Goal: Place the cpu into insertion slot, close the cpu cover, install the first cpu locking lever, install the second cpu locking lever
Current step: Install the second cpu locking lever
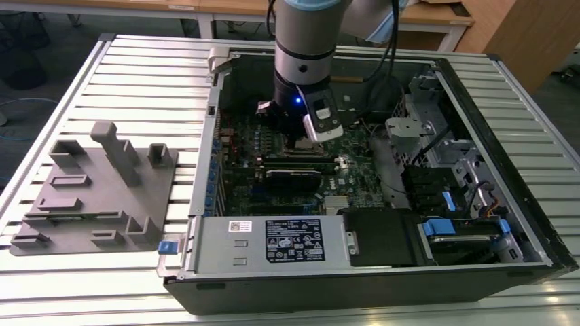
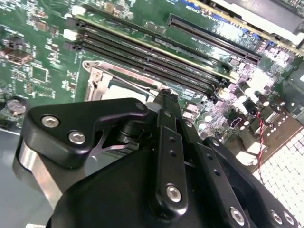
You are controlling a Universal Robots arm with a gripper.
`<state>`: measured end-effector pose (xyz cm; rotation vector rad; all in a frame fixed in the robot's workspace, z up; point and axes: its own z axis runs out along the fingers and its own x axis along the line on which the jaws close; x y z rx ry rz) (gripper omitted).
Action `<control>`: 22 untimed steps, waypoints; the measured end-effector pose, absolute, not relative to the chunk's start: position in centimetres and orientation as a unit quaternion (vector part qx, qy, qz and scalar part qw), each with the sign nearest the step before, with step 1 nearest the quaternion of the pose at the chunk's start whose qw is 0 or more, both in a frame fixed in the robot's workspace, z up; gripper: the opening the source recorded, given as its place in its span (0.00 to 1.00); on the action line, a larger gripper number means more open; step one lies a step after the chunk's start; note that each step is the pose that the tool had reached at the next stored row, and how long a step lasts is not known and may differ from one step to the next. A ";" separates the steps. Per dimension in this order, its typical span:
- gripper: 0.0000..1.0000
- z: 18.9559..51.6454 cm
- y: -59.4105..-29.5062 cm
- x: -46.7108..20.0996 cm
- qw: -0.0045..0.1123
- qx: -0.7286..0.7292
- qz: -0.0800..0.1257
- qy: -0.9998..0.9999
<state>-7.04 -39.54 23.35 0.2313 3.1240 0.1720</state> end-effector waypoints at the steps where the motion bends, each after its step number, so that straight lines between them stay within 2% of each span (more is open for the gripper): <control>1: 0.11 23.3 -39.5 -7.1 0.002 0.074 0.055 0.996; 22: 0.11 20.1 -39.6 -8.2 0.002 0.074 0.058 0.996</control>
